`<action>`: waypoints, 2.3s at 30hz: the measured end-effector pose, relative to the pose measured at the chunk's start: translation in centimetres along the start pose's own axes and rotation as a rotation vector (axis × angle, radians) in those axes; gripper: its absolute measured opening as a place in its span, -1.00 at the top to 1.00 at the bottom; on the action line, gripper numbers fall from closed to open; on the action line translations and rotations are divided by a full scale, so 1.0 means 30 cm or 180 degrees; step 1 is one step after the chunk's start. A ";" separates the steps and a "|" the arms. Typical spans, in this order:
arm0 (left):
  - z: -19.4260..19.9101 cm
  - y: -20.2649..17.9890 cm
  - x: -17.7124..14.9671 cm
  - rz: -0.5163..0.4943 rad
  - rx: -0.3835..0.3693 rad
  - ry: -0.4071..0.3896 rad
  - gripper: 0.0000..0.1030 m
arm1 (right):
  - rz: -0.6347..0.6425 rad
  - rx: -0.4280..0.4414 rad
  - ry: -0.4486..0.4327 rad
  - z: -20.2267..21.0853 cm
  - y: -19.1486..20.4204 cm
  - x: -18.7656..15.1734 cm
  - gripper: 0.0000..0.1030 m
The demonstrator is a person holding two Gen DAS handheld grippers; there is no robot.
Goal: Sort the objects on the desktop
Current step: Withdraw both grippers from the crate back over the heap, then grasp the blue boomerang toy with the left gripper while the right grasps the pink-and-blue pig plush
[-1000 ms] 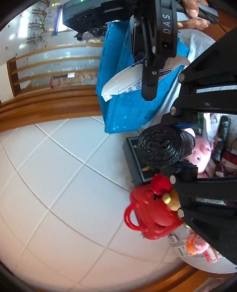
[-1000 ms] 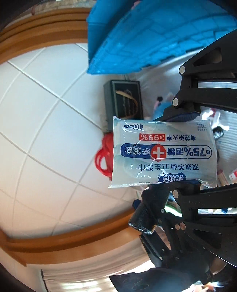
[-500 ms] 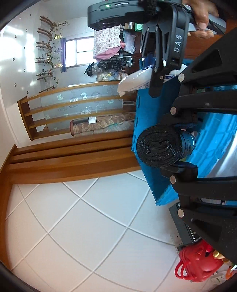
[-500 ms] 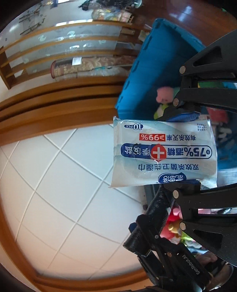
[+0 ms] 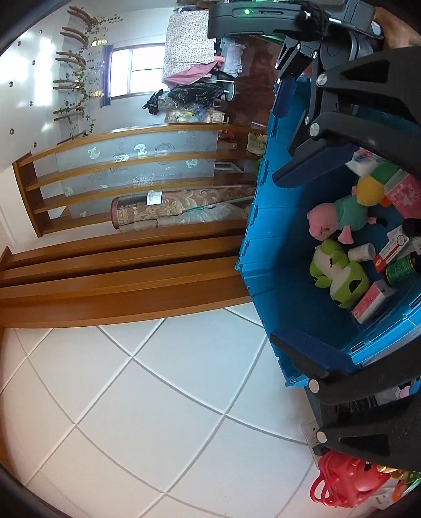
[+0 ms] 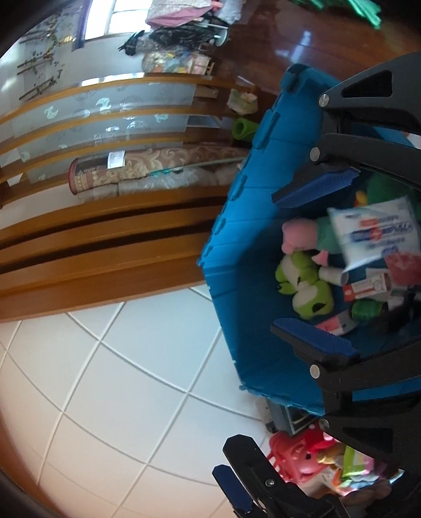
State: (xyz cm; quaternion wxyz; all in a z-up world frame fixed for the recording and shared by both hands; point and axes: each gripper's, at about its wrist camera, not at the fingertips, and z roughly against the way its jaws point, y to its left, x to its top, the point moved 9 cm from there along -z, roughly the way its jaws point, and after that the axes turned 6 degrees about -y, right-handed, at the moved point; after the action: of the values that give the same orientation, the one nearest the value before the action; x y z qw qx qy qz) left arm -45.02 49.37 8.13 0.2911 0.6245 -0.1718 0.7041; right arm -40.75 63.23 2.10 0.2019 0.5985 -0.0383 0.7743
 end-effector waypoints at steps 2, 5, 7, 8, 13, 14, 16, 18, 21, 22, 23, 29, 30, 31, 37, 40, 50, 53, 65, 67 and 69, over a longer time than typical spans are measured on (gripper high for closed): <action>0.001 0.010 -0.015 0.0062 0.0017 0.0011 -0.73 | 0.0002 -0.0012 -0.0007 -0.009 -0.015 0.008 -0.44; 0.004 0.026 -0.043 0.0097 0.0046 0.0034 -0.74 | 0.0023 -0.0020 -0.0028 -0.008 -0.015 0.006 -0.58; -0.004 0.027 -0.059 0.0111 0.0035 0.0073 -0.74 | 0.0037 0.0004 -0.0022 -0.020 -0.016 0.003 -0.58; -0.009 0.029 -0.061 0.0114 0.0052 0.0086 -0.74 | 0.0042 0.0018 -0.0018 -0.021 -0.010 0.001 -0.58; 0.026 0.068 -0.094 0.0184 0.0165 0.0098 -0.83 | 0.0055 0.0139 -0.0001 -0.010 0.023 -0.015 -0.61; 0.037 0.083 -0.099 0.0201 0.0230 0.0092 -0.92 | 0.0062 0.0160 0.0004 -0.004 0.034 -0.019 -0.61; 0.053 0.108 -0.115 0.0234 0.0315 0.0089 -0.97 | 0.0058 0.0204 0.0004 0.006 0.050 -0.024 -0.75; 0.071 0.135 -0.132 0.0272 0.0404 0.0114 -0.97 | 0.0080 0.0238 -0.0014 0.019 0.069 -0.028 -0.76; 0.103 0.182 -0.164 0.0318 0.0556 0.0145 -0.98 | 0.0118 0.0331 -0.0020 0.040 0.109 -0.031 -0.76; 0.117 0.197 -0.177 0.0335 0.0611 0.0150 -0.98 | 0.0133 0.0366 -0.0028 0.049 0.129 -0.032 -0.76; 0.132 0.212 -0.189 0.0354 0.0663 0.0152 -0.98 | 0.0144 0.0408 -0.0037 0.057 0.148 -0.033 -0.76; 0.277 0.331 -0.263 0.0364 0.1210 0.0044 -0.98 | 0.0224 0.0802 -0.0125 0.129 0.317 -0.026 -0.77; 0.308 0.358 -0.276 0.0299 0.1368 0.0029 -0.98 | 0.0250 0.0879 -0.0156 0.146 0.354 -0.024 -0.78; 0.341 0.388 -0.288 0.0244 0.1533 0.0016 -0.98 | 0.0284 0.0951 -0.0191 0.164 0.393 -0.022 -0.83; 0.554 0.595 -0.411 0.0159 0.2174 0.0035 -0.99 | 0.0505 0.1325 -0.0301 0.248 0.641 -0.041 -0.99; 0.685 0.717 -0.515 0.0186 0.2531 0.0135 -0.99 | 0.0570 0.1468 -0.0272 0.258 0.763 -0.081 -0.99; 1.171 1.102 -1.048 0.0547 0.3322 0.0938 -0.99 | 0.0750 0.1583 0.0373 0.135 1.103 -0.451 -0.99; 1.258 1.175 -1.180 0.0802 0.3323 0.1142 -0.99 | 0.0778 0.1611 0.0703 0.094 1.194 -0.602 -0.99; 1.263 1.345 -1.388 0.1147 0.3215 0.1489 -0.98 | 0.0956 0.1554 0.1216 0.038 1.385 -0.902 -0.99; 1.210 1.342 -1.394 0.1218 0.3108 0.1527 -0.98 | 0.0985 0.1569 0.1297 0.012 1.391 -0.926 -0.99; 1.151 1.335 -1.391 0.1216 0.3018 0.1541 -0.98 | 0.0954 0.1546 0.1337 -0.011 1.385 -0.936 -0.99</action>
State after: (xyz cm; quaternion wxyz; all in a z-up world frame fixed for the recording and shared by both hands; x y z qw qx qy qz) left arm -41.01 -10.59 -22.30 -0.1227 0.4654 0.1250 0.8676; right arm -50.28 17.79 -16.87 -0.0587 0.4445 0.1018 0.8880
